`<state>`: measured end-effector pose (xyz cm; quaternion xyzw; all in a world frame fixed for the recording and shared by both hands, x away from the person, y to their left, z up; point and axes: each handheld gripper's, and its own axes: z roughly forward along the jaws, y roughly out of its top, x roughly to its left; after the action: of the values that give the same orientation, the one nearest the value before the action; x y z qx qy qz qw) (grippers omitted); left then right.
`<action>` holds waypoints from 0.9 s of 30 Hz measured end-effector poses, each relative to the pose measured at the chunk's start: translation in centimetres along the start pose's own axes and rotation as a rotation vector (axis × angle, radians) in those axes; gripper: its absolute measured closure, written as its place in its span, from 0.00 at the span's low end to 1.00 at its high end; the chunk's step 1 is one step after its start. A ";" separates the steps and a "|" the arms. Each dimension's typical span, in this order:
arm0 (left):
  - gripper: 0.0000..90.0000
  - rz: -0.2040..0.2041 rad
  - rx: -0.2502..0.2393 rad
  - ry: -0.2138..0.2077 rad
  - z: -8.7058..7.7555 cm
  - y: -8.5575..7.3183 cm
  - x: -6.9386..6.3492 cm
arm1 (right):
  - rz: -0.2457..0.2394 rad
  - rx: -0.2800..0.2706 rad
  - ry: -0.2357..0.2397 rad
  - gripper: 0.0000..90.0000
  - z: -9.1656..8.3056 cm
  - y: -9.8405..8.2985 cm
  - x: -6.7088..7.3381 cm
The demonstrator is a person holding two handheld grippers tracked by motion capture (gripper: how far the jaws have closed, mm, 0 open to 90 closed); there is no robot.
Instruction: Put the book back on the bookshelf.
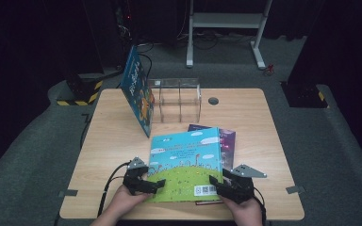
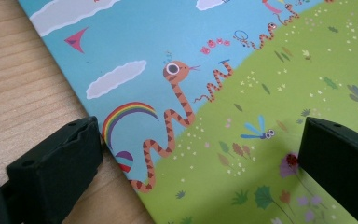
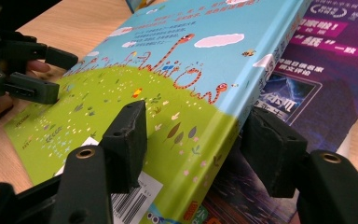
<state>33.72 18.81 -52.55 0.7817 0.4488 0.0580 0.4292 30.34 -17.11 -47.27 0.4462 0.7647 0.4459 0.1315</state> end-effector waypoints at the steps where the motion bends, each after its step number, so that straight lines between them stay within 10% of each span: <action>1: 0.00 0.000 0.001 -0.001 0.0 0.0 0.0 | -0.007 -0.004 -0.002 0.46 -0.1 0.0 0.1; 27: 0.00 -0.089 -0.024 -0.091 -0.6 0.1 1.3 | -0.142 -0.099 -0.022 0.47 -1.3 0.3 1.6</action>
<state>34.28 20.14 -52.53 0.7577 0.4623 0.0089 0.4605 28.84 -16.45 -45.97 0.3888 0.7698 0.4679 0.1933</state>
